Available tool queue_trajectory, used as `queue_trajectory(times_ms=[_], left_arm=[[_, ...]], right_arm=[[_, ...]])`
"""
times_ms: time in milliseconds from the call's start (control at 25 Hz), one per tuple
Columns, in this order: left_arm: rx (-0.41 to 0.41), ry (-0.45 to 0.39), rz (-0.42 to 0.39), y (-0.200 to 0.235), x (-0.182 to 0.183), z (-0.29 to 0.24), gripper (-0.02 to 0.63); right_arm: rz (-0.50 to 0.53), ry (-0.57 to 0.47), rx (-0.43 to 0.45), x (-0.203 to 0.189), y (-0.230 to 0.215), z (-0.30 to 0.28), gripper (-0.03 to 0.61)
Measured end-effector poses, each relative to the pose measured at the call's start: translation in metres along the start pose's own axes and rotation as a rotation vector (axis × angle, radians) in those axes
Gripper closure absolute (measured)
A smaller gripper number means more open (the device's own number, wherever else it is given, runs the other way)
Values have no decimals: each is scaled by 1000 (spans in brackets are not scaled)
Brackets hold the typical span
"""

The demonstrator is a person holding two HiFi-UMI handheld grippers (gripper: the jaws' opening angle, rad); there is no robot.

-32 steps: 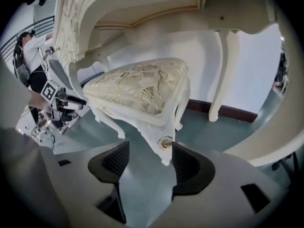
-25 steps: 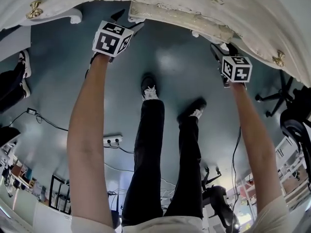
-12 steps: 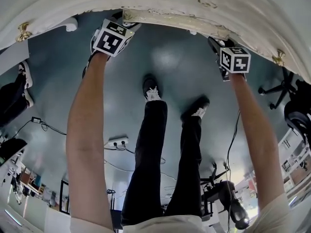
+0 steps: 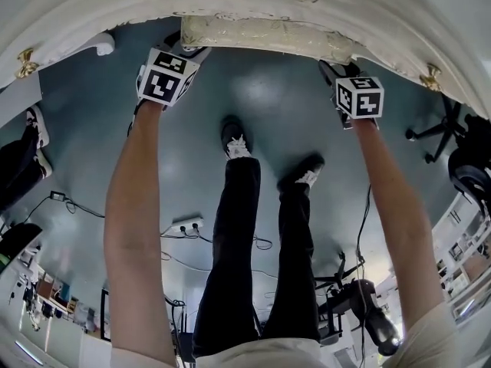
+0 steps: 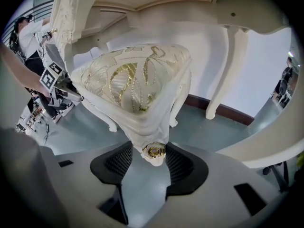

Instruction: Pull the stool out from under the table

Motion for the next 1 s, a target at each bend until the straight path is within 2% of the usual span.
queue_trajectory(times_ms=[640,1000], left_arm=[[11,-13,56,-33,-31,11,316],[7,11,53,-55,-49,19,316]], right_arm=[[13,-32,-14,-34,13,8,328],[12,-9,-3,-60,25,16,328]])
Point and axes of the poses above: the fingertips, and each gripper's own axes: z backward along the fingers, y to its left, x out of its top, the point moved 1 cm from there along z, backward along the fingers, and after that the axes turned 11 degrees about y, right-handed, at the moved point
